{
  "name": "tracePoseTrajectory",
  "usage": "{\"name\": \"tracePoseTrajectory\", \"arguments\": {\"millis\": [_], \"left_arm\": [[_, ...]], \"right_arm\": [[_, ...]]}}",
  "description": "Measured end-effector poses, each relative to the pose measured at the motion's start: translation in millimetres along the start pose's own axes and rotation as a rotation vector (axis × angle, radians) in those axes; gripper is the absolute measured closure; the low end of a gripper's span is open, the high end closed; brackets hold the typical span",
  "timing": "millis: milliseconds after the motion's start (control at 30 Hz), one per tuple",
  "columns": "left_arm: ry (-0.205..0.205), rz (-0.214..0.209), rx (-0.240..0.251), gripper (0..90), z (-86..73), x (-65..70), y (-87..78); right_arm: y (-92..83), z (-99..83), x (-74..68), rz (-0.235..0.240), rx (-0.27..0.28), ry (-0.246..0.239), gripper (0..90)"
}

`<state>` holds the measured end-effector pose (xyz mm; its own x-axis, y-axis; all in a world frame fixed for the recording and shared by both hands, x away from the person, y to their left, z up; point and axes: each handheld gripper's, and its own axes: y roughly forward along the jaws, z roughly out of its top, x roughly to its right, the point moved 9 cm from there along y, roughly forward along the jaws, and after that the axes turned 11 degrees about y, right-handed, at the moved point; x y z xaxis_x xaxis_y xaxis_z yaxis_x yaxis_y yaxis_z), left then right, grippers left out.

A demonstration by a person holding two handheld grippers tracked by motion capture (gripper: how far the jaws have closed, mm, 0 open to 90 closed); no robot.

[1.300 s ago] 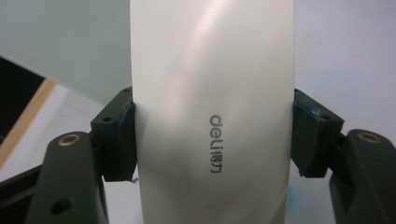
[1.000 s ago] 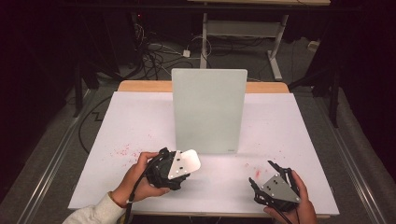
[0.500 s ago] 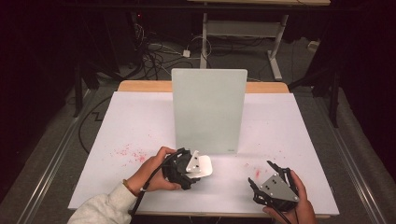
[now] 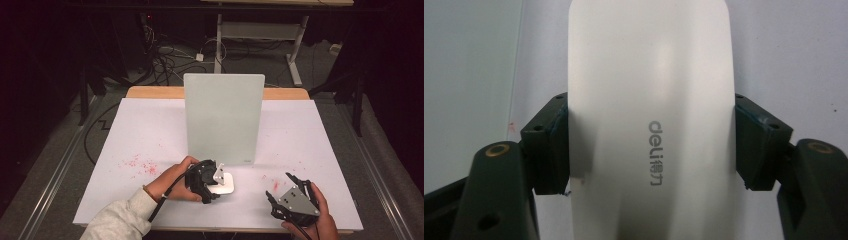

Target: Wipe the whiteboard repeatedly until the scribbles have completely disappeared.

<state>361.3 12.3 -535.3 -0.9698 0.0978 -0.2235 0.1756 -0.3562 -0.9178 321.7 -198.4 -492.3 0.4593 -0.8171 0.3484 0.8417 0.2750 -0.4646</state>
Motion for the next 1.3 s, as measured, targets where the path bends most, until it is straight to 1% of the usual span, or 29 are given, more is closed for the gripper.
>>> {"name": "tracePoseTrajectory", "arguments": {"millis": [33, 67, 133, 167, 300, 400, 467, 500, 567, 700, 733, 833, 867, 933, 967, 1000, 1033, 1067, 1133, 1200, 1267, 1300], "left_arm": [[-0.003, 0.014, -0.002, 27.2, 0.6, -1.5, -0.1], [-0.015, 0.012, 0.015, 25.2, 2.2, -1.6, -0.8], [-0.031, 0.013, 0.060, 24.8, 6.6, -2.2, -4.5], [-0.044, 0.024, 0.082, 24.2, 8.9, -2.8, -6.3], [-0.059, 0.065, 0.132, 20.2, 10.7, -6.1, -16.9], [-0.085, 0.140, 0.168, 18.0, 7.9, -10.9, -28.8], [-0.104, 0.173, 0.204, 18.0, 5.0, -13.3, -38.5], [-0.110, 0.200, 0.213, 18.0, 3.1, -14.7, -43.1], [-0.120, 0.248, 0.225, 18.0, -1.0, -16.7, -52.2], [-0.151, 0.317, 0.254, 18.0, -9.7, -18.6, -67.1], [-0.166, 0.337, 0.264, 18.0, -11.9, -19.4, -69.8], [-0.193, 0.379, 0.284, 18.0, -19.4, -20.3, -76.8], [-0.200, 0.406, 0.284, 18.0, -22.3, -21.1, -78.9], [-0.211, 0.437, 0.290, 18.0, -26.9, -21.2, -82.1], [-0.218, 0.463, 0.296, 18.0, -29.0, -21.3, -83.9], [-0.226, 0.476, 0.304, 18.0, -31.0, -20.8, -85.0], [-0.228, 0.490, 0.301, 18.0, -33.2, -20.4, -85.9], [-0.234, 0.517, 0.299, 18.0, -35.5, -20.6, -87.2], [-0.242, 0.538, 0.301, 18.0, -39.2, -19.8, -89.7], [-0.261, 0.552, 0.313, 18.0, -42.3, -18.5, -92.4], [-0.260, 0.581, 0.312, 18.0, -45.7, -16.8, -94.8], [-0.263, 0.586, 0.312, 18.0, -47.6, -15.6, -95.4]], "right_arm": [[0.0, -0.1, 0.0, 0.000, 0.000, 0.000, 21.8], [0.1, -0.2, -0.1, 0.003, -0.001, -0.001, 21.8], [0.3, -0.4, -0.2, 0.005, -0.001, 0.000, 21.8], [0.3, -0.8, -0.2, 0.004, -0.004, 0.000, 21.8], [0.0, -0.2, -0.1, 0.005, 0.001, -0.003, 21.8], [-1.0, 0.4, 0.5, 0.004, 0.004, -0.001, 21.8], [-1.0, 0.7, 0.6, 0.002, 0.006, 0.002, 21.8], [-1.0, 0.8, 0.4, 0.003, 0.007, 0.002, 21.8], [-1.3, 0.9, 0.2, 0.003, 0.007, -0.001, 21.8], [-1.8, 0.9, 1.0, 0.000, 0.008, 0.003, 21.8], [-2.0, 1.1, 1.2, 0.002, 0.009, 0.000, 21.8], [-3.2, 1.6, 1.8, -0.001, 0.012, 0.001, 21.8], [-3.3, 2.0, 2.0, -0.002, 0.016, 0.003, 21.8], [-3.8, 2.5, 2.7, -0.003, 0.020, 0.006, 21.8], [-4.1, 2.7, 3.1, -0.005, 0.020, 0.007, 21.8], [-4.7, 2.9, 3.5, -0.006, 0.022, 0.005, 21.8], [-5.2, 3.6, 3.7, -0.005, 0.027, 0.005, 21.8], [-5.4, 4.4, 3.8, -0.006, 0.033, 0.011, 21.8], [-6.1, 5.5, 4.1, -0.008, 0.036, 0.013, 21.8], [-6.8, 6.5, 4.4, -0.009, 0.041, 0.014, 21.8], [-7.5, 7.3, 4.8, -0.007, 0.044, 0.013, 21.8], [-7.6, 8.0, 5.4, -0.009, 0.047, 0.018, 21.8]]}}
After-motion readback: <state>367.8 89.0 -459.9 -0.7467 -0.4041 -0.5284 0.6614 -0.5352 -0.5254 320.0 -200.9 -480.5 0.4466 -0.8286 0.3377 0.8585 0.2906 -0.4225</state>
